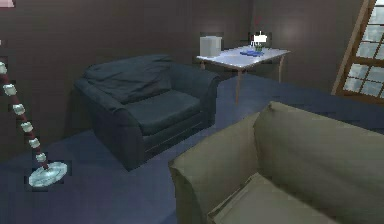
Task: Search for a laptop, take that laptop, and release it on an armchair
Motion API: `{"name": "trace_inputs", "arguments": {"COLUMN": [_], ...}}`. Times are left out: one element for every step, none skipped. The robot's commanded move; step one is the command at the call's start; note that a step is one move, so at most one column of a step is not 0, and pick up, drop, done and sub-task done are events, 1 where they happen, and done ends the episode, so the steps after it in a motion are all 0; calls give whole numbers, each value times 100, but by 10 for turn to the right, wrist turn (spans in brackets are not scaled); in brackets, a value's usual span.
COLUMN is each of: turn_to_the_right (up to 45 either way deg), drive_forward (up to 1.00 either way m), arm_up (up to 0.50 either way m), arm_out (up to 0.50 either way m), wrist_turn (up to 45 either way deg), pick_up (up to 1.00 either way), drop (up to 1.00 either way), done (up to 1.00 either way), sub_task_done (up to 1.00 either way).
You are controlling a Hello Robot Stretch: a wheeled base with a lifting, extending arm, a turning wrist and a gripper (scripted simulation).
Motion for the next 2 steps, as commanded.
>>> {"name": "trace_inputs", "arguments": {"turn_to_the_right": [0, 0], "drive_forward": [0, 0], "arm_up": [10, 50], "arm_out": [0, 0], "wrist_turn": [0, 0], "pick_up": [0, 0], "drop": [0, 0], "done": [0, 0], "sub_task_done": [0, 0]}}
